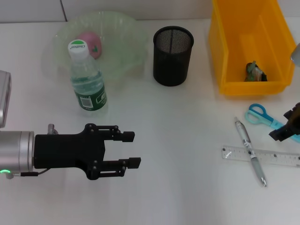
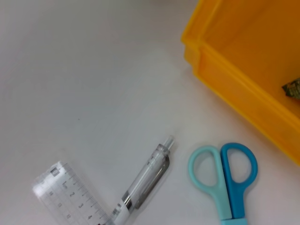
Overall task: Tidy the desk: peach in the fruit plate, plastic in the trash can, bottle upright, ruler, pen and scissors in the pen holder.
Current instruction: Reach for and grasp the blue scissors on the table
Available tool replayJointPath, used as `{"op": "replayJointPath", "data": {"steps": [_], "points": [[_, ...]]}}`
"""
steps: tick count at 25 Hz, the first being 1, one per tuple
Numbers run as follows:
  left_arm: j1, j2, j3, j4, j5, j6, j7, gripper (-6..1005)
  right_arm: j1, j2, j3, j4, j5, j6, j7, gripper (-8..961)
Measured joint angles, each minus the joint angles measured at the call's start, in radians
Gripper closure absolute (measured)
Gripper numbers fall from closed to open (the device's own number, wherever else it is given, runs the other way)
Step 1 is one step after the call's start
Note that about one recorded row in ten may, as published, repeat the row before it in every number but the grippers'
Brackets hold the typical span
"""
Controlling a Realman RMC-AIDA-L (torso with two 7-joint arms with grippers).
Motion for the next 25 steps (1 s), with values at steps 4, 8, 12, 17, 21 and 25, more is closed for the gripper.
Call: {"op": "replayJointPath", "data": {"steps": [4, 8, 12, 17, 21, 25], "points": [[-0.001, -0.004, 0.001, 0.000, 0.000, -0.001, 0.000, 363, 0.007, 0.000, 0.000, 0.028, 0.000, 0.036, -0.005, 252], [-0.001, -0.005, 0.002, 0.000, 0.001, -0.004, -0.001, 363, 0.009, -0.001, 0.000, 0.032, -0.001, 0.056, -0.007, 295], [0.002, -0.007, 0.001, 0.000, 0.001, -0.008, 0.000, 363, 0.015, -0.001, 0.000, 0.049, -0.001, 0.072, -0.017, 362], [0.001, -0.009, 0.001, 0.000, 0.001, -0.015, 0.001, 363, 0.033, -0.002, 0.000, 0.085, -0.009, 0.083, -0.028, 534], [-0.001, -0.010, 0.000, 0.000, 0.001, -0.019, 0.000, 363, 0.046, -0.002, 0.000, 0.113, -0.021, 0.099, -0.032, 582], [-0.001, -0.010, -0.001, 0.000, 0.001, -0.022, -0.001, 363, 0.048, -0.002, 0.000, 0.123, -0.025, 0.110, -0.037, 610]]}}
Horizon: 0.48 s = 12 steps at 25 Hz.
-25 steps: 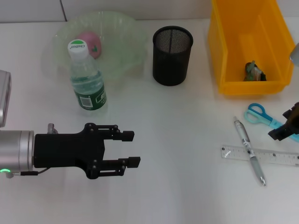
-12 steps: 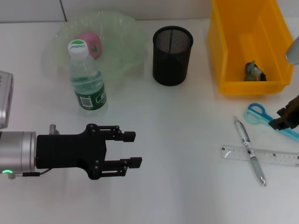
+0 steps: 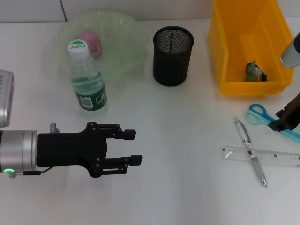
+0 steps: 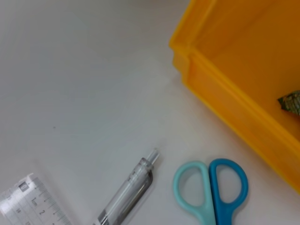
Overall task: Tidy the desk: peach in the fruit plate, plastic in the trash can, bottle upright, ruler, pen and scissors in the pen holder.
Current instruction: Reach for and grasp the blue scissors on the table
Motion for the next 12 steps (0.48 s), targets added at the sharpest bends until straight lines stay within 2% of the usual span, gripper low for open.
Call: {"op": "replayJointPath", "data": {"steps": [12], "points": [[0.000, -0.001, -0.005, 0.000, -0.003, -0.016, 0.000, 363, 0.023, 0.000, -0.002, 0.054, -0.001, 0.026, -0.013, 694]]}}
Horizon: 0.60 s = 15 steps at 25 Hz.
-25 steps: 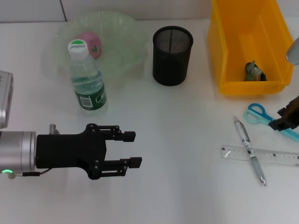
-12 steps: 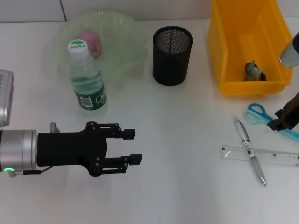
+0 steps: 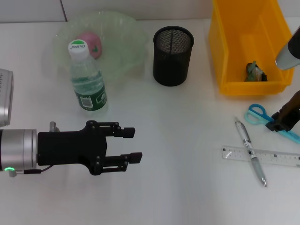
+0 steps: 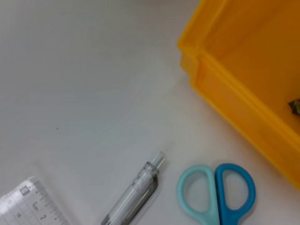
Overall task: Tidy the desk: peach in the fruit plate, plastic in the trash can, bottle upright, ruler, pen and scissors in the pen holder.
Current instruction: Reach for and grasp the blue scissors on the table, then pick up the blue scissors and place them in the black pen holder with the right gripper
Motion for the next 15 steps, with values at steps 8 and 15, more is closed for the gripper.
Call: {"op": "replayJointPath", "data": {"steps": [8, 15], "points": [[0.005, -0.001, 0.000, -0.001, -0.003, -0.001, 0.005, 363, -0.002, 0.000, -0.001, 0.004, 0.000, 0.009, -0.007, 729], [0.010, -0.001, 0.000, -0.001, -0.005, -0.001, 0.007, 363, -0.019, 0.004, -0.005, -0.027, 0.011, -0.019, -0.012, 740]]}}
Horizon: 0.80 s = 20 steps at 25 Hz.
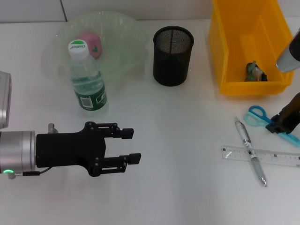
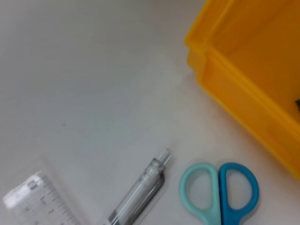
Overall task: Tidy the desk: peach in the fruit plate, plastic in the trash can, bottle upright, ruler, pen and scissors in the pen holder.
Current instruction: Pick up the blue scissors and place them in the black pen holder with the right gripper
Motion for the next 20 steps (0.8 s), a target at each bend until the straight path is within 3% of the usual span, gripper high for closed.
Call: {"op": "replayJointPath", "data": {"steps": [7, 9, 12, 14, 17, 19, 20], "points": [[0.006, 0.000, -0.002, 0.001, -0.002, 0.007, 0.002, 363, -0.080, -0.002, 0.022, -0.218, 0.141, -0.148, -0.032, 741], [0.010, 0.000, -0.004, 0.001, -0.004, 0.009, 0.004, 363, -0.104, -0.003, 0.080, -0.308, 0.229, -0.211, -0.047, 742], [0.010, 0.000, -0.006, 0.002, -0.004, 0.006, 0.005, 362, -0.108, -0.003, 0.133, -0.329, 0.308, -0.237, -0.063, 742], [0.006, 0.000, -0.007, 0.003, -0.004, 0.005, 0.006, 362, -0.097, -0.004, 0.227, -0.307, 0.461, -0.236, -0.073, 742], [0.004, 0.000, -0.007, 0.003, -0.005, 0.002, 0.009, 362, -0.092, -0.003, 0.259, -0.257, 0.570, -0.192, -0.083, 733], [0.003, -0.002, -0.007, 0.003, -0.006, -0.004, 0.016, 362, -0.091, 0.000, 0.258, -0.133, 0.767, -0.028, -0.147, 726], [0.003, -0.003, -0.008, 0.003, -0.008, -0.006, 0.018, 362, -0.091, 0.000, 0.258, -0.133, 0.767, -0.028, -0.147, 723]]}}
